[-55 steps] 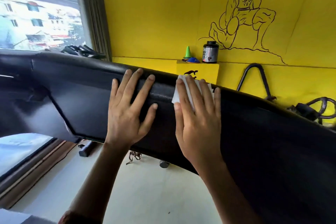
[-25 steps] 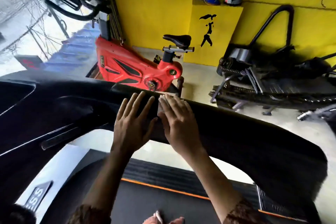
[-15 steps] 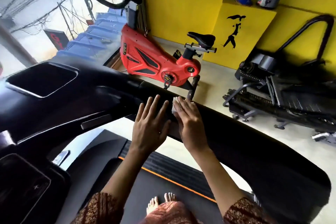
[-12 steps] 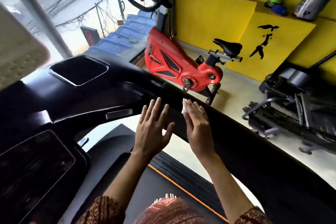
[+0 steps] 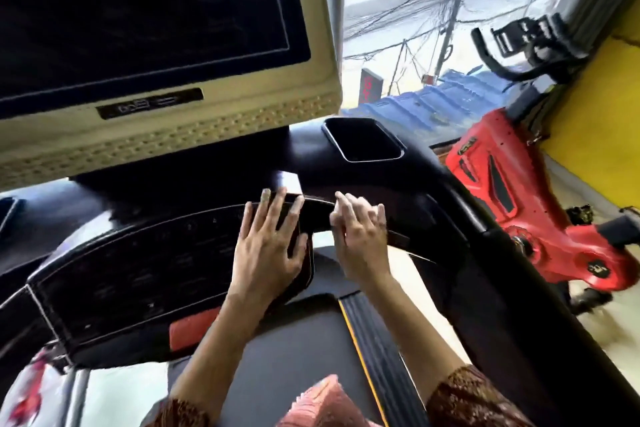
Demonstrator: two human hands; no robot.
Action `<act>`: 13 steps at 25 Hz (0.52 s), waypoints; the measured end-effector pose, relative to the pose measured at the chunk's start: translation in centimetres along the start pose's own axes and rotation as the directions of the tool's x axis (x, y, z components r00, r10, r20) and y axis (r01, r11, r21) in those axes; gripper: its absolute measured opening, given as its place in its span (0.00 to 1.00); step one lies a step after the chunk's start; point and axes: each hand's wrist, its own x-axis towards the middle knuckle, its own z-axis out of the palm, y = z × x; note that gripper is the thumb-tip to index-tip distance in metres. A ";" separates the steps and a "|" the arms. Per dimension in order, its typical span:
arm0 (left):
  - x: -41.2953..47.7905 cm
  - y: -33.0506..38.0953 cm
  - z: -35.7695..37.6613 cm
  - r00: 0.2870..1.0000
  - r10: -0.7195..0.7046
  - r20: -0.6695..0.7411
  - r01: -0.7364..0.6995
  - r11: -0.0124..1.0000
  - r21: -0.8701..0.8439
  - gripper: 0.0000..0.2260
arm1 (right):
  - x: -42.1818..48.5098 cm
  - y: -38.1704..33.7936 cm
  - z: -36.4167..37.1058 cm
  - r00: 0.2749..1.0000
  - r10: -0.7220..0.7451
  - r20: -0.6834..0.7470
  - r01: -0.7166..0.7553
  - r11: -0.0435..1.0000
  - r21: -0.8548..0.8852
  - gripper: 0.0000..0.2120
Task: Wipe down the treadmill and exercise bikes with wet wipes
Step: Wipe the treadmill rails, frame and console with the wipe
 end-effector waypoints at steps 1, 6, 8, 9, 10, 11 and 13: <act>0.0 -0.3 0.2 1.000 0.014 -0.005 -0.014 1.000 -0.005 0.25 | 1.1 -1.3 0.1 0.998 -0.013 0.056 0.010 0.998 0.062 0.26; 0.0 -0.2 1.0 0.998 0.018 -0.068 -0.023 0.997 -0.072 0.25 | 0.4 -0.6 0.2 0.947 -0.322 -0.003 0.322 0.945 0.052 0.21; -0.1 -0.4 1.3 0.996 0.031 -0.089 -0.038 0.996 -0.078 0.25 | -2.0 2.9 -0.2 0.931 -0.353 -0.089 0.354 0.935 -0.001 0.19; -0.2 -0.5 1.4 0.995 0.033 -0.096 -0.041 0.996 -0.082 0.25 | -2.7 3.8 -0.4 0.940 -0.311 -0.141 0.313 0.950 -0.010 0.19; -0.2 -0.5 1.4 0.994 0.036 -0.099 -0.044 0.996 -0.082 0.25 | -2.6 3.8 -0.3 0.951 -0.246 -0.186 0.248 0.969 -0.016 0.19; -0.2 -0.4 1.4 0.994 0.038 -0.098 -0.046 0.996 -0.079 0.25 | -1.8 3.0 0.0 0.960 -0.181 -0.214 0.182 0.983 -0.016 0.19; -0.2 -0.5 1.5 0.994 0.045 -0.097 -0.052 0.996 -0.071 0.25 | 0.5 0.1 1.3 0.967 -0.139 -0.213 0.139 0.990 -0.019 0.17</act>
